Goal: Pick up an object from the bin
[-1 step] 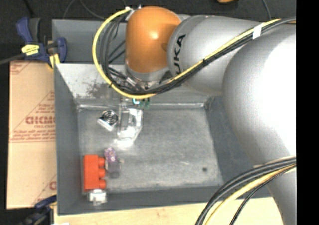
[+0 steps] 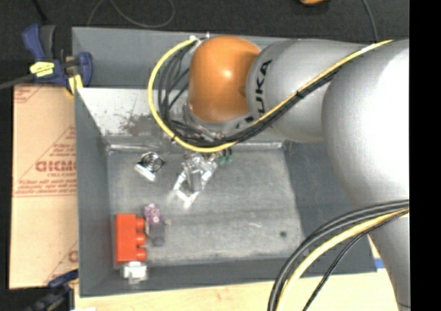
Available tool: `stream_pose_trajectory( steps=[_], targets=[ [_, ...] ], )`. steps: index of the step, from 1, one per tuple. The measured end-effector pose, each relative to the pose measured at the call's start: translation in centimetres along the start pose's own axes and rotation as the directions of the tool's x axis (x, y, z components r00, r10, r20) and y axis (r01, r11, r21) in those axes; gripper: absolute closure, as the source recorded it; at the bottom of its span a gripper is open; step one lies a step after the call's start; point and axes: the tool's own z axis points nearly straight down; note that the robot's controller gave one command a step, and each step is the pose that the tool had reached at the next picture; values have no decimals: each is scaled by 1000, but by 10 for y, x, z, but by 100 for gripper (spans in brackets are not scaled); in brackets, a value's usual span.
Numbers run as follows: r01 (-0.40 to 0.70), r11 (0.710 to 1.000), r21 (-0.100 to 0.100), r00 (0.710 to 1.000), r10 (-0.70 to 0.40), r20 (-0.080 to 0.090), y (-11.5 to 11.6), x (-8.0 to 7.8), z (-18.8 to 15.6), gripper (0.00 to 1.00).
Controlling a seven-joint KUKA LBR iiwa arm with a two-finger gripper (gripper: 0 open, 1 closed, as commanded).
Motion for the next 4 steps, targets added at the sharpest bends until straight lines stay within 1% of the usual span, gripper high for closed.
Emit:
stream_pose_trajectory(
  steps=[1,2,3,4],
  targets=[
    [285,958,1,958,-285,-8,-59,21,-9,0],
    [520,854,-6,854,-520,-3,-83,11,-2,0],
    [615,788,-4,788,-615,-1,-77,12,-2,0],
    [678,735,-5,735,-678,-2,-78,13,-1,0]
  ],
)
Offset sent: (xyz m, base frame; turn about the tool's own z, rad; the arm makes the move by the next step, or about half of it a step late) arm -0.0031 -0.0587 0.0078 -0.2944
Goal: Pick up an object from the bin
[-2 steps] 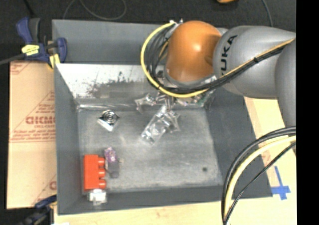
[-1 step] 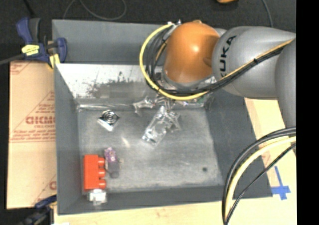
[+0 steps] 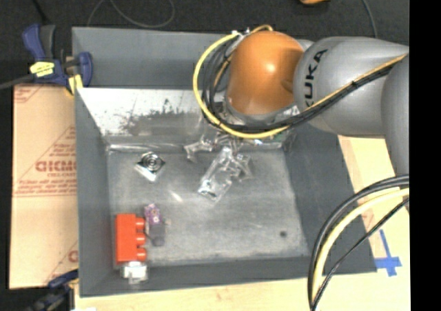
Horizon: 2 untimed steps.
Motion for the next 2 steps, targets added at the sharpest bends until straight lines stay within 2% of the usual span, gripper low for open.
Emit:
stream_pose_trajectory(
  steps=[1,2],
  targets=[
    [-1,1000,0,1000,1,-7,-2,2,-3,100],
    [-5,1000,3,1000,5,-1,-4,2,-27,100]
  ],
)
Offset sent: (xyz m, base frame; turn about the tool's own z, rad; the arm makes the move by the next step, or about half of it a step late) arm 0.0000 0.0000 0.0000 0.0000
